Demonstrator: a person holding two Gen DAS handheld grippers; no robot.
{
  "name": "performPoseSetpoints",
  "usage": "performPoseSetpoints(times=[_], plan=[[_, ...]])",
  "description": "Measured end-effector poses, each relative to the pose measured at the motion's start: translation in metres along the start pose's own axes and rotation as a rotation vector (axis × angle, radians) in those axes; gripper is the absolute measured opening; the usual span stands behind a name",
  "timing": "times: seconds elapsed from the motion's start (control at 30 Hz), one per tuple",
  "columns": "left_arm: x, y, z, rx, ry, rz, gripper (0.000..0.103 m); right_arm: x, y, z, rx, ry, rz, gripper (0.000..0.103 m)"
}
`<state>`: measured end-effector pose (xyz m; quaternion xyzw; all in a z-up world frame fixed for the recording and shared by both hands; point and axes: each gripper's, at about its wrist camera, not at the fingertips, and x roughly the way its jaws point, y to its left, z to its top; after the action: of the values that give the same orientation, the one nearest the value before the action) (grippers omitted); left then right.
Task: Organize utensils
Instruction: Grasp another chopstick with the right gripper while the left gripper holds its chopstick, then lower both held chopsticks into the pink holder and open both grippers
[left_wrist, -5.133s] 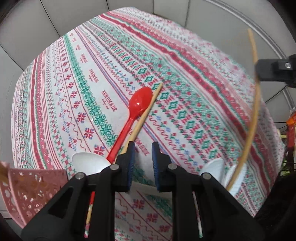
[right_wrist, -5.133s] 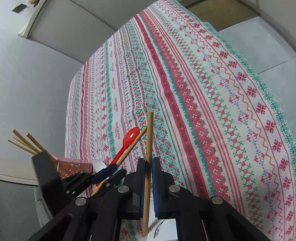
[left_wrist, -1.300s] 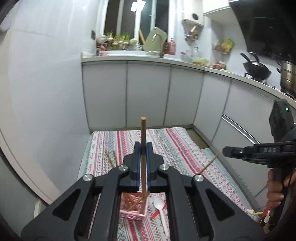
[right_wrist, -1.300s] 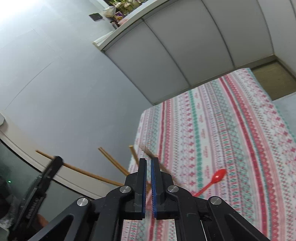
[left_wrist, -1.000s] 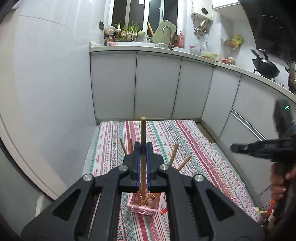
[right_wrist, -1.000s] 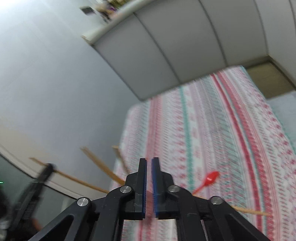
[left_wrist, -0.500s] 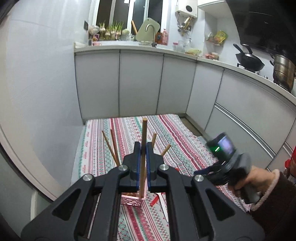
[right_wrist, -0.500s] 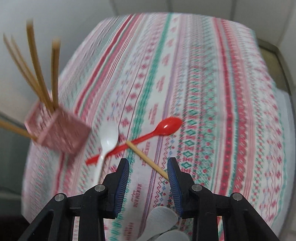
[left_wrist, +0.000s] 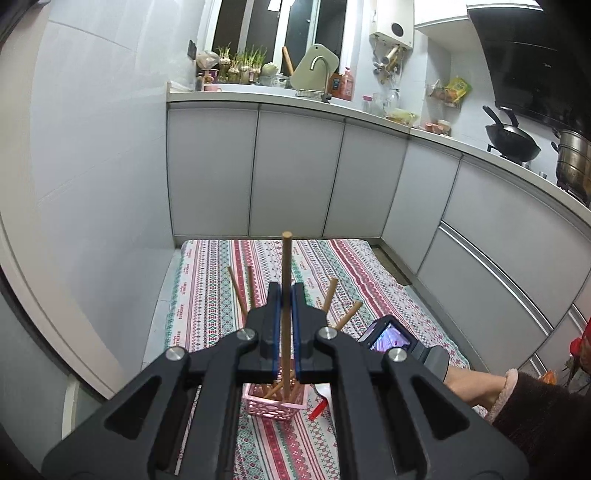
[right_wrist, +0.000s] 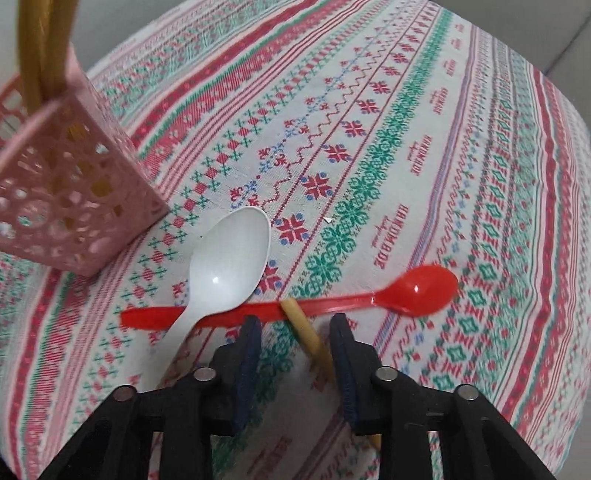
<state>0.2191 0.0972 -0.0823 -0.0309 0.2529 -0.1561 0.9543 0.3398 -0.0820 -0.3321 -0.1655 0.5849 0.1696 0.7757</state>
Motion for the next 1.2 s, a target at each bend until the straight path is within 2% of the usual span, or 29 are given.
performPoseSetpoints(times=[0.03, 0.17, 0.37, 0.67, 0.8, 1.0, 1.2], plan=[[0.001, 0.002, 0.0, -0.004, 0.002, 0.001, 0.006, 0.0, 0.0, 0.0, -0.003, -0.004, 0.012, 0.019], [0.003, 0.005, -0.001, -0.018, 0.007, -0.005, 0.006, 0.0, 0.007, -0.005, -0.069, -0.027, 0.005, 0.01], [0.007, 0.009, -0.004, -0.037, 0.018, 0.01, 0.006, -0.022, 0.006, -0.016, -0.063, -0.063, -0.043, 0.008], [0.009, 0.014, -0.004, -0.067, 0.015, 0.017, 0.006, -0.111, -0.014, -0.023, 0.016, -0.289, -0.146, 0.007], [0.012, 0.012, -0.006, -0.062, 0.015, 0.026, 0.006, -0.145, -0.024, -0.02, 0.072, -0.375, -0.158, 0.007], [0.016, 0.009, -0.006, -0.049, 0.017, 0.041, 0.006, -0.211, -0.022, -0.023, 0.15, -0.548, -0.148, 0.007], [0.021, 0.008, -0.006, -0.046, 0.023, 0.055, 0.006, -0.27, -0.011, -0.025, 0.206, -0.716, -0.094, 0.007]])
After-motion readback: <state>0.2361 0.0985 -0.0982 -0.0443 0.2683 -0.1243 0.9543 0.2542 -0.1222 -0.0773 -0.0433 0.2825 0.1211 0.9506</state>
